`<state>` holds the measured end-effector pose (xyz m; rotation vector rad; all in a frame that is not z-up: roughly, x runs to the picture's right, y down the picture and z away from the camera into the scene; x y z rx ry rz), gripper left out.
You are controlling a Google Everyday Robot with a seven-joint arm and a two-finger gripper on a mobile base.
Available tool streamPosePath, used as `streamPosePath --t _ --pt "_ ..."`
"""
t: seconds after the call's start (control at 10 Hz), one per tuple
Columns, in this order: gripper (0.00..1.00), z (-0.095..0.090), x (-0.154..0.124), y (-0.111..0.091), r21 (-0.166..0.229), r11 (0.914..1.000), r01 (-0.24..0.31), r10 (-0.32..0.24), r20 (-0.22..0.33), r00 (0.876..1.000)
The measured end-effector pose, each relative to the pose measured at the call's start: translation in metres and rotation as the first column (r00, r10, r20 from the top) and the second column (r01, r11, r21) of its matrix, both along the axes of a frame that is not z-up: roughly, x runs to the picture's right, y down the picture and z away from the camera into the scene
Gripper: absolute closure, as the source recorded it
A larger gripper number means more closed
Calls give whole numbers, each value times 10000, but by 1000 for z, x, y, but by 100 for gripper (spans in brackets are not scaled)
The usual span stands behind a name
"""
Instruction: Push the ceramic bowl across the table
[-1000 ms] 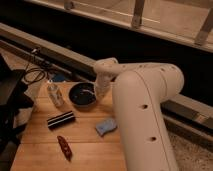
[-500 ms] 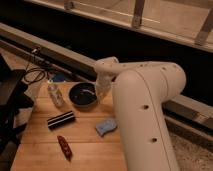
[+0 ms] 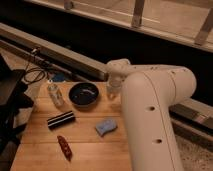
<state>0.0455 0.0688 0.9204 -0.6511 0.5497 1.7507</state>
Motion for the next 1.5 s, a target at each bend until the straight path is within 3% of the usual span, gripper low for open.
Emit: streamPosePath --t 0.3,0.6,0.8,1.1,1.3,1.5 --pt "97 12 -24 7 -135 9999 3 4 500 9987" --pt "97 24 -85 16 -351 9991 218 -167 1400 9900" --pt "97 31 -132 19 -318 9984 475 -391 2244 9737" --pt "97 29 -130 18 -340 9982 499 -411 2222 9741" --pt "97 28 -137 15 -110 9975 695 -647 2470 9669" --pt "97 22 -160 -2 484 9950 877 -974 2631 9598"
